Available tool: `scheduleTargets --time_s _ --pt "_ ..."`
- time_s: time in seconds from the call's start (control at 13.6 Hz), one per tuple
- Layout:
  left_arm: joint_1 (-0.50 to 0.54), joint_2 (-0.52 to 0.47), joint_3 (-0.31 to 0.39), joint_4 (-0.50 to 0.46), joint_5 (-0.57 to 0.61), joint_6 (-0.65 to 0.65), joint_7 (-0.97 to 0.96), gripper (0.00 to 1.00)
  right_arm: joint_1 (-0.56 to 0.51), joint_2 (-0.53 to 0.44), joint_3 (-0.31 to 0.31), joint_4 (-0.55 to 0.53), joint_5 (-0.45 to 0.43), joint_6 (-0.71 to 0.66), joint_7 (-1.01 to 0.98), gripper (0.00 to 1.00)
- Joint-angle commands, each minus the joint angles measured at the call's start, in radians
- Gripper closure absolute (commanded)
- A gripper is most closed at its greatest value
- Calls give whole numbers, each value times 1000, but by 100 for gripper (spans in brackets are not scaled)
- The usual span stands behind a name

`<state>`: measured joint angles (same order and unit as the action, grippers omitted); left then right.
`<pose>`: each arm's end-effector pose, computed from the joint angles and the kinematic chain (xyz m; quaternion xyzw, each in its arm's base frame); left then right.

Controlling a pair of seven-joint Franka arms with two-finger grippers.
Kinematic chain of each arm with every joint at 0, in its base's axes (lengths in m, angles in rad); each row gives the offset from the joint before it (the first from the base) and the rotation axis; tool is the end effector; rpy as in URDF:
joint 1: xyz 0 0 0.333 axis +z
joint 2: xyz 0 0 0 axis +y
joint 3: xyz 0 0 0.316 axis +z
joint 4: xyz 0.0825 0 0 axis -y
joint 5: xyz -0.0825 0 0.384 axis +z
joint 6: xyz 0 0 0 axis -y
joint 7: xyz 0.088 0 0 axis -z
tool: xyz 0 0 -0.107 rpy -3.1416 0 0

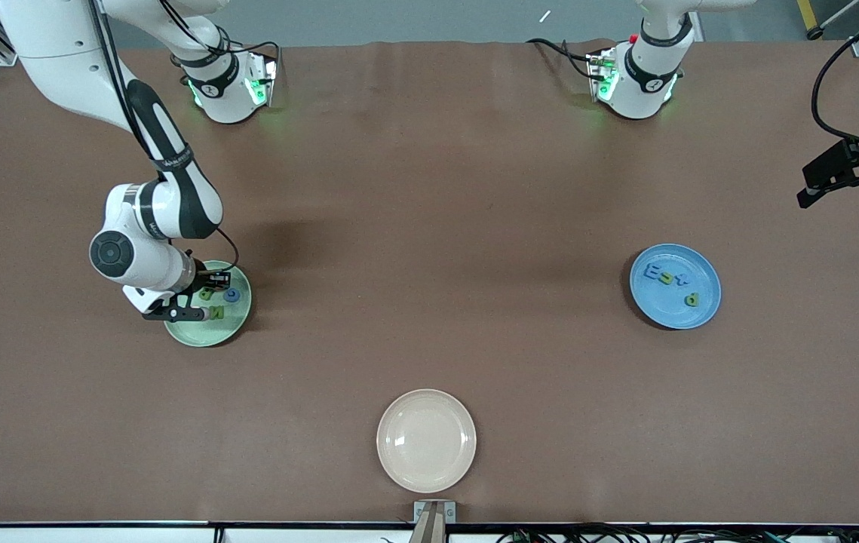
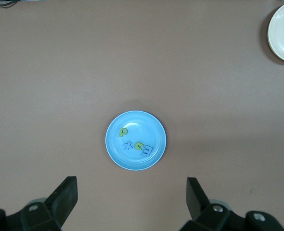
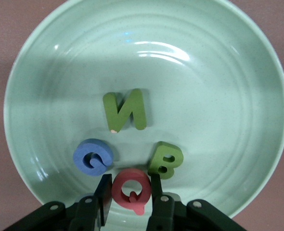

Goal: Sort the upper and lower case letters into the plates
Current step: 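Lower the Q onto the green plate and open the right gripper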

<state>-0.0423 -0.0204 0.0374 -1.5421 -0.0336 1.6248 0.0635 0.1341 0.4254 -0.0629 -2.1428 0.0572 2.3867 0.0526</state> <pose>0.5540 -0.0059 0.6545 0.9979 -0.0341 0.0520 0.0157 0.5492 0.0390 0.1883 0.9959 -0.0116 -0.0900 0.0011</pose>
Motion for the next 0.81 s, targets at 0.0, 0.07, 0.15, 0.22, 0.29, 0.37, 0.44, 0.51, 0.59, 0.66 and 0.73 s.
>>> scheduleTargets --time_s 0.0,0.07,0.15,0.22,0.29,0.37,0.44,0.51,0.59,0.66,0.73 --pt "-2 -6 1 16 -3 -20 16 1 -21 -40 20 -37 1 2 3 97" --pt "-2 -6 2 16 -3 -20 16 1 -19 -40 20 -37 1 3 1 97" --pt "-2 -6 2 16 -3 -20 16 0 -18 -40 20 -37 1 2 3 97" --pt "-2 -6 2 16 -2 -20 16 1 -18 -40 20 -37 1 3 3 97" --pt "-2 -6 2 16 -2 -20 16 1 -16 -40 20 -37 1 3 3 97" --pt "-2 -6 2 16 -2 -20 16 1 -16 -40 21 -37 1 2 3 97" --pt "-2 -6 2 16 -2 -20 16 1 -14 -40 22 -39 1 2 4 96" --pt "-2 -6 2 16 -2 -20 16 1 -14 -40 22 -37 3 0 4 90" --pt "-2 -6 2 16 -2 -20 16 1 -16 -40 22 -37 3 0 0 64" --pt "-2 -6 1 16 -2 -20 16 1 -16 -42 22 -32 3 -1 -5 1" --pt "-2 -6 1 16 -2 -20 16 1 -19 -50 22 -23 1 -20 -5 0"
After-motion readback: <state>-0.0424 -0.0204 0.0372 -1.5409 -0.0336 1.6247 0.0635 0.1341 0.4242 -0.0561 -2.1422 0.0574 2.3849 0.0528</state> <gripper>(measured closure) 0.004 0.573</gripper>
